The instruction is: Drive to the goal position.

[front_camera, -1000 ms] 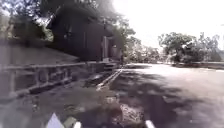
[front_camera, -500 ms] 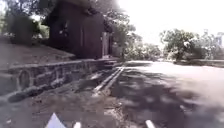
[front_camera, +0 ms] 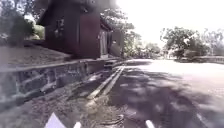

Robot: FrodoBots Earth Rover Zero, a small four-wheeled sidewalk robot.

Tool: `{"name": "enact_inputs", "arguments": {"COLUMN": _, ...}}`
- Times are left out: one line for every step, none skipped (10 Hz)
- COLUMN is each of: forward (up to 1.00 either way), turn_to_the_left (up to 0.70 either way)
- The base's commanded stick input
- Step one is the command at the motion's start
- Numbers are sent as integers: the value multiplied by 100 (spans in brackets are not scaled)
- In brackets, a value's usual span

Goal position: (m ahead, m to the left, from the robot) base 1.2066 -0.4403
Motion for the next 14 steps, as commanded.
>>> {"name": "enact_inputs", "arguments": {"forward": 85, "turn_to_the_left": 0}}
{"name": "enact_inputs", "arguments": {"forward": 85, "turn_to_the_left": 0}}
{"name": "enact_inputs", "arguments": {"forward": 85, "turn_to_the_left": 0}}
{"name": "enact_inputs", "arguments": {"forward": 85, "turn_to_the_left": 0}}
{"name": "enact_inputs", "arguments": {"forward": 85, "turn_to_the_left": 0}}
{"name": "enact_inputs", "arguments": {"forward": 85, "turn_to_the_left": 0}}
{"name": "enact_inputs", "arguments": {"forward": 85, "turn_to_the_left": 0}}
{"name": "enact_inputs", "arguments": {"forward": 85, "turn_to_the_left": 0}}
{"name": "enact_inputs", "arguments": {"forward": 85, "turn_to_the_left": 0}}
{"name": "enact_inputs", "arguments": {"forward": 85, "turn_to_the_left": 0}}
{"name": "enact_inputs", "arguments": {"forward": 85, "turn_to_the_left": 0}}
{"name": "enact_inputs", "arguments": {"forward": 85, "turn_to_the_left": 0}}
{"name": "enact_inputs", "arguments": {"forward": 85, "turn_to_the_left": 0}}
{"name": "enact_inputs", "arguments": {"forward": 85, "turn_to_the_left": 0}}
